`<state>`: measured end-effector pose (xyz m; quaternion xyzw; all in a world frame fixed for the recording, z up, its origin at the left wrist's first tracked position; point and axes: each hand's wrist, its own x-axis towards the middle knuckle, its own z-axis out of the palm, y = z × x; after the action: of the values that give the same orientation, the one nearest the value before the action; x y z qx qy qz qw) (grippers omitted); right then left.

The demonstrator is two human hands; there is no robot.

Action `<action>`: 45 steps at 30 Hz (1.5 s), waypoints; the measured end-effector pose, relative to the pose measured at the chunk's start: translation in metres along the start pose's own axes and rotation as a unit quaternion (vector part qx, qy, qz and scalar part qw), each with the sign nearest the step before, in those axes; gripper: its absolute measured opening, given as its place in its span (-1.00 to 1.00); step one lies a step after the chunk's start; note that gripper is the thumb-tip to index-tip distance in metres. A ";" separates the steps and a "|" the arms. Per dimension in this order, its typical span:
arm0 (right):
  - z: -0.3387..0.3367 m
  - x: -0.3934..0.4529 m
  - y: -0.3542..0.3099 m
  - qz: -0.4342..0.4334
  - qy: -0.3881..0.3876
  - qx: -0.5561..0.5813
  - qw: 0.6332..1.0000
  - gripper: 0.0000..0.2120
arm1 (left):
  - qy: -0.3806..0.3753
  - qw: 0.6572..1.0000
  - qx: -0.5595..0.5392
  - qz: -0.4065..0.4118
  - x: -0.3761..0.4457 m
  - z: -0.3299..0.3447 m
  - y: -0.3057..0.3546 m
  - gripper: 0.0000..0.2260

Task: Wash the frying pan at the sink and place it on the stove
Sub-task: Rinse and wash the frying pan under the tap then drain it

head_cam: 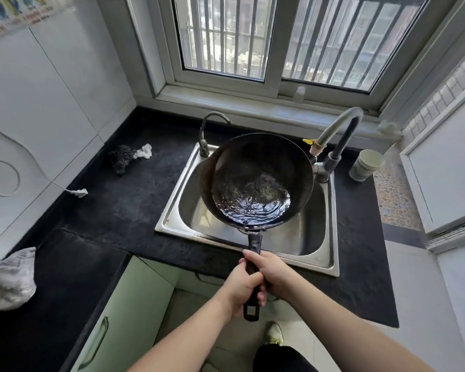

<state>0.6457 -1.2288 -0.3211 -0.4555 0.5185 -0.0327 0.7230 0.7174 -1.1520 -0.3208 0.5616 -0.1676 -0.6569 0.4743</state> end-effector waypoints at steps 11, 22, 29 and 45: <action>0.011 0.001 -0.020 0.013 -0.083 0.090 0.992 -0.77 | 0.091 0.977 0.183 0.063 0.007 -0.009 0.019 -0.78; 0.008 0.001 -0.046 0.093 -0.046 0.087 0.991 -0.39 | 0.088 0.993 0.080 -0.010 0.012 0.005 0.057 -0.87; 0.003 -0.003 -0.064 0.089 0.000 0.103 0.991 -0.66 | 0.009 0.984 -0.142 -0.110 0.006 0.008 0.075 -0.80; -0.002 -0.015 0.000 -0.018 0.046 -0.044 0.998 -0.73 | -0.074 0.991 -0.114 -0.013 -0.003 0.006 -0.005 -0.85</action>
<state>0.6374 -1.2217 -0.3103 -0.4939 0.5441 -0.0442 0.6767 0.7094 -1.1489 -0.3214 0.4559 -0.1187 -0.7178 0.5127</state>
